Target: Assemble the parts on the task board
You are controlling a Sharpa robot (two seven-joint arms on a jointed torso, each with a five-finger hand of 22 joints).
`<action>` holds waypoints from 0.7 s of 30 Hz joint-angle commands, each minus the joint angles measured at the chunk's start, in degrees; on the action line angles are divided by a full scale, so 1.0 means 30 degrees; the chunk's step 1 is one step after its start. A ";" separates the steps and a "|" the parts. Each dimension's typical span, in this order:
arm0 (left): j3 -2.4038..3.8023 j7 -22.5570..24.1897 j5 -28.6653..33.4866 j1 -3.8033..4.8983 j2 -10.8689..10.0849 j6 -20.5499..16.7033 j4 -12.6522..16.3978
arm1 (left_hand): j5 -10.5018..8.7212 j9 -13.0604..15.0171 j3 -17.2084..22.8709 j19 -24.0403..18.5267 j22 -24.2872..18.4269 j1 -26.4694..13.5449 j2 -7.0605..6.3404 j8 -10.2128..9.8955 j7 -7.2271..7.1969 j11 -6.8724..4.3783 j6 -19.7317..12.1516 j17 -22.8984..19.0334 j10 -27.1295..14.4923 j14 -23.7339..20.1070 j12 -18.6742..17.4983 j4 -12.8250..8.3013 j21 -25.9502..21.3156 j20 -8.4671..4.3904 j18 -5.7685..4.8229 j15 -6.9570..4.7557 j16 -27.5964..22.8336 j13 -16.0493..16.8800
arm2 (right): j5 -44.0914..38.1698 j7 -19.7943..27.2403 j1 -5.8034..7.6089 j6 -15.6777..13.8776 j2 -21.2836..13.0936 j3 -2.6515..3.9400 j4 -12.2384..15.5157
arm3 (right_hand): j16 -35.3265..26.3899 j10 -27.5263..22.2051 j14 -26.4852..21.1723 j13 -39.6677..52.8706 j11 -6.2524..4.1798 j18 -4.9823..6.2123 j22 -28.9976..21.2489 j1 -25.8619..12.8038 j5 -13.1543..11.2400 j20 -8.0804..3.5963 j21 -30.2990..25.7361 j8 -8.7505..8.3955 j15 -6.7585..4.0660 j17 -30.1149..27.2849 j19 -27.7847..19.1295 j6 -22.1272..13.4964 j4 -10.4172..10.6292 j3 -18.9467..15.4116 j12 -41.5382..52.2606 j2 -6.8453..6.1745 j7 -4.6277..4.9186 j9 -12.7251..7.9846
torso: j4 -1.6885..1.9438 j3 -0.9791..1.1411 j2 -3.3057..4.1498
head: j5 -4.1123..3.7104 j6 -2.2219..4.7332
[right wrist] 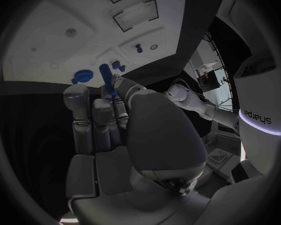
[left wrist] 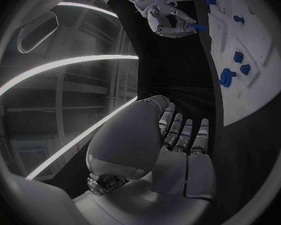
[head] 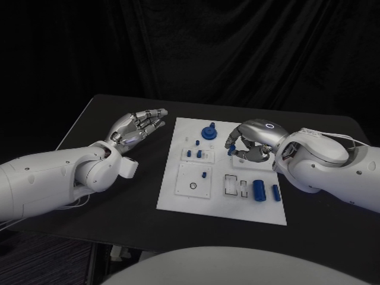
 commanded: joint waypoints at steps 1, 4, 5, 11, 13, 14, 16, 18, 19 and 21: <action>0.0018 0.2935 0.0255 -0.0007 0.0063 0.0356 -0.0015 | 0.0038 0.0012 -0.0032 0.0199 0.0080 -0.0159 -0.0026 -0.0013 0.0343 0.0022 0.0001 0.0035 -0.0028 0.0022 0.0111 -0.0131 0.0101 -0.0001 -0.0303 0.0164 0.0144 -0.0034 | -0.0596 -0.0289 0.0063 -0.0390 0.0148 0.0004 0.0369 | 0.0114 0.0879 0.0117 0.0262 -0.0720 -0.0334 0.1749 -0.0156 -0.0135 -0.0023 0.0097 -0.0064 -0.0015 0.0083 0.0180 -0.0036 0.0049 0.0037 -0.0066 -0.0020 -0.0105 0.0029 | 0.0014 -0.0030 0.0007 | 0.0075 0.0000; 0.0018 0.2933 0.0262 -0.0009 0.0073 0.0412 -0.0036 | 0.0050 0.0019 -0.0031 0.0260 0.0152 -0.0162 -0.0020 0.0009 0.0350 0.0027 0.0027 0.0043 -0.0018 0.0063 0.0155 -0.0136 0.0122 -0.0001 -0.0325 0.0207 0.0213 -0.0055 | -0.0648 -0.0143 0.0045 -0.0412 0.0480 0.0002 0.0583 | 0.0108 0.0954 0.0170 0.0258 -0.0740 -0.0341 0.1754 -0.0189 -0.0249 -0.0035 0.0139 -0.0067 -0.0030 0.0122 0.0215 -0.0009 0.0069 0.0031 -0.0103 -0.0027 -0.0121 0.0042 | 0.0046 -0.0059 0.0021 | 0.0121 0.0000; 0.0018 0.2928 0.0263 -0.0010 0.0078 0.0426 -0.0041 | 0.0062 0.0022 -0.0031 0.0298 0.0205 -0.0164 -0.0016 0.0017 0.0356 0.0032 0.0034 0.0047 -0.0012 0.0085 0.0182 -0.0137 0.0135 0.0000 -0.0337 0.0229 0.0251 -0.0065 | -0.0655 -0.0104 0.0029 -0.0431 0.0567 0.0001 0.0613 | 0.0114 0.0973 0.0192 0.0257 -0.0744 -0.0347 0.1762 -0.0201 -0.0281 -0.0038 0.0173 -0.0069 -0.0034 0.0156 0.0234 -0.0003 0.0076 0.0027 -0.0113 -0.0032 -0.0125 0.0045 | 0.0048 -0.0047 0.0033 | 0.0131 0.0000; 0.0018 0.2848 0.0268 -0.0015 0.0159 0.0590 -0.0072 | 0.0099 0.0032 -0.0025 0.0465 0.0408 -0.0170 0.0004 0.0052 0.0394 0.0083 0.0058 0.0060 0.0027 0.0167 0.0320 -0.0143 0.0194 0.0003 -0.0391 0.0292 0.0397 -0.0104 | -0.0687 0.0245 -0.0262 -0.0466 0.1440 0.0000 0.0584 | 0.0127 0.1077 0.0282 0.0254 -0.0772 -0.0364 0.1779 -0.0255 -0.0414 -0.0054 0.0265 -0.0084 -0.0056 0.0275 0.0298 0.0012 0.0108 0.0011 -0.0157 -0.0048 -0.0144 0.0057 | 0.0064 0.0006 0.0084 | 0.0206 0.0000; 0.0018 0.2821 0.0268 -0.0017 0.0197 0.0638 -0.0080 | 0.0107 0.0035 -0.0021 0.0495 0.0435 -0.0168 0.0009 0.0061 0.0399 0.0088 0.0066 0.0064 0.0035 0.0187 0.0353 -0.0147 0.0205 0.0004 -0.0403 0.0307 0.0435 -0.0111 | -0.0691 0.0384 -0.0451 -0.0442 0.1774 0.0001 0.0479 | 0.0127 0.1077 0.0282 0.0254 -0.0772 -0.0364 0.1779 -0.0255 -0.0414 -0.0054 0.0265 -0.0084 -0.0056 0.0275 0.0298 0.0012 0.0108 0.0011 -0.0157 -0.0048 -0.0144 0.0057 | 0.0038 0.0019 0.0077 | 0.0266 0.0000; 0.0018 0.2814 0.0268 -0.0018 0.0207 0.0652 -0.0081 | 0.0126 0.0042 -0.0014 0.0538 0.0467 -0.0162 0.0016 0.0084 0.0408 0.0103 0.0096 0.0069 0.0046 0.0216 0.0388 -0.0156 0.0220 0.0005 -0.0425 0.0325 0.0485 -0.0126 | -0.0692 0.0431 -0.0513 -0.0437 0.1874 0.0001 0.0442 | 0.0130 0.1100 0.0303 0.0253 -0.0778 -0.0367 0.1781 -0.0270 -0.0441 -0.0058 0.0282 -0.0088 -0.0062 0.0301 0.0312 0.0016 0.0118 0.0007 -0.0169 -0.0050 -0.0148 0.0060 | 0.0034 0.0022 0.0077 | 0.0278 0.0000; 0.0018 0.2791 0.0269 -0.0020 0.0235 0.0692 -0.0089 | 0.0127 0.0043 -0.0014 0.0542 0.0470 -0.0162 0.0017 0.0086 0.0408 0.0104 0.0098 0.0070 0.0047 0.0219 0.0392 -0.0156 0.0221 0.0005 -0.0427 0.0326 0.0490 -0.0127 | -0.0694 0.0564 -0.0710 -0.0417 0.2175 0.0002 0.0310 | 0.0130 0.1100 0.0303 0.0253 -0.0778 -0.0367 0.1781 -0.0270 -0.0441 -0.0058 0.0282 -0.0088 -0.0062 0.0301 0.0312 0.0016 0.0118 0.0007 -0.0169 -0.0050 -0.0148 0.0060 | 0.0012 0.0028 0.0067 | 0.0347 0.0000; 0.0018 0.2770 0.0269 -0.0022 0.0261 0.0724 -0.0101 | 0.0150 0.0050 -0.0004 0.0603 0.0524 -0.0156 0.0027 0.0109 0.0425 0.0120 0.0120 0.0080 0.0065 0.0268 0.0444 -0.0165 0.0240 0.0005 -0.0459 0.0361 0.0581 -0.0147 | -0.0695 0.0707 -0.0928 -0.0384 0.2470 0.0002 0.0149 | 0.0133 0.1112 0.0319 0.0252 -0.0781 -0.0362 0.1774 -0.0280 -0.0457 -0.0061 0.0259 -0.0090 -0.0065 0.0324 0.0308 0.0019 0.0123 0.0003 -0.0177 -0.0054 -0.0151 0.0062 | -0.0008 0.0034 0.0051 | 0.0392 0.0000; 0.0018 0.2761 0.0269 -0.0024 0.0277 0.0740 -0.0109 | 0.0150 0.0050 -0.0004 0.0603 0.0524 -0.0156 0.0027 0.0109 0.0425 0.0120 0.0120 0.0080 0.0065 0.0268 0.0444 -0.0165 0.0240 0.0005 -0.0459 0.0361 0.0581 -0.0147 | -0.0696 0.0795 -0.1054 -0.0377 0.2636 0.0002 0.0041 | 0.0133 0.1112 0.0319 0.0252 -0.0781 -0.0362 0.1774 -0.0280 -0.0457 -0.0061 0.0259 -0.0090 -0.0065 0.0324 0.0308 0.0019 0.0123 0.0003 -0.0177 -0.0054 -0.0151 0.0062 | -0.0009 0.0036 0.0057 | 0.0409 0.0000; 0.0018 0.2750 0.0269 -0.0027 0.0301 0.0762 -0.0121 | 0.0157 0.0054 0.0001 0.0643 0.0577 -0.0154 0.0034 0.0122 0.0431 0.0127 0.0134 0.0084 0.0077 0.0292 0.0488 -0.0167 0.0254 0.0005 -0.0474 0.0377 0.0626 -0.0153 | -0.0697 0.0925 -0.1227 -0.0372 0.2862 0.0002 -0.0126 | 0.0127 0.1124 0.0324 0.0251 -0.0783 -0.0363 0.1773 -0.0294 -0.0473 -0.0063 0.0258 -0.0093 -0.0067 0.0313 0.0313 0.0022 0.0132 -0.0002 -0.0187 -0.0055 -0.0153 0.0064 | -0.0007 0.0034 0.0051 | 0.0435 0.0000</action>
